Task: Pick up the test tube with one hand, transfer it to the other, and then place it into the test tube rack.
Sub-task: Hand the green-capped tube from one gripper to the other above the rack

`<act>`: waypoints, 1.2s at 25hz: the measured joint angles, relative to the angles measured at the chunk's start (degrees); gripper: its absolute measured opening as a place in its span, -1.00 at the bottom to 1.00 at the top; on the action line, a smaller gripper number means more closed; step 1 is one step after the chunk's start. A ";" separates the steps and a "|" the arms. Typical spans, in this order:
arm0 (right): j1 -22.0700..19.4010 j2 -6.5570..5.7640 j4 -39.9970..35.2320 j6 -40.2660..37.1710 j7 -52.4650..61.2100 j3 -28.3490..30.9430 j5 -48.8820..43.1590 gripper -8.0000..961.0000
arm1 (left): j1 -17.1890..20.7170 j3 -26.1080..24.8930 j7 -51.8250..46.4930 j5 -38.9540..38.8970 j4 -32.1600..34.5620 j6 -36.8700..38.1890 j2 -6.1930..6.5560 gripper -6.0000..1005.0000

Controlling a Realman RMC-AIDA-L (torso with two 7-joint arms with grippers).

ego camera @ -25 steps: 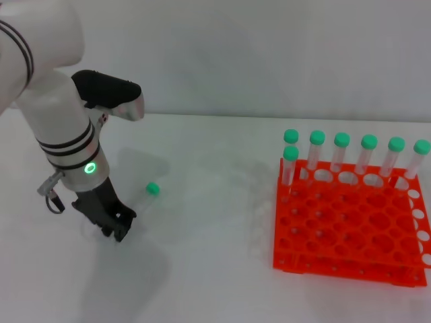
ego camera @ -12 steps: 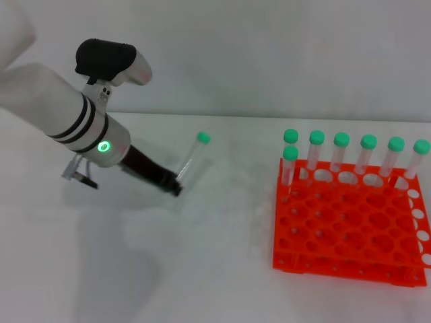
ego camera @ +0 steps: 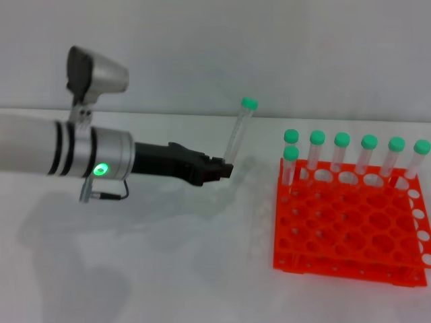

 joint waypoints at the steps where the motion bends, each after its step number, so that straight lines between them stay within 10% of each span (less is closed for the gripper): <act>1: -0.43 -0.49 -1.03 0.31 1.94 -1.71 -0.06 0.36 | 1.18 -0.01 2.52 -1.38 0.12 1.43 0.00 -0.61; 8: -0.87 -4.38 -7.18 1.94 18.50 -7.41 -10.72 0.36 | 6.44 -0.01 13.98 -4.14 1.74 6.56 -0.21 -0.61; 17: 2.81 -6.17 -16.44 -3.32 39.81 -7.44 -33.72 0.36 | 11.31 -0.08 26.48 -4.87 5.37 9.34 -0.36 -0.62; 30: 9.26 -4.17 -15.98 -8.17 48.54 -9.28 -43.25 0.36 | 12.30 -0.09 32.83 -5.20 7.77 8.80 -0.52 -0.62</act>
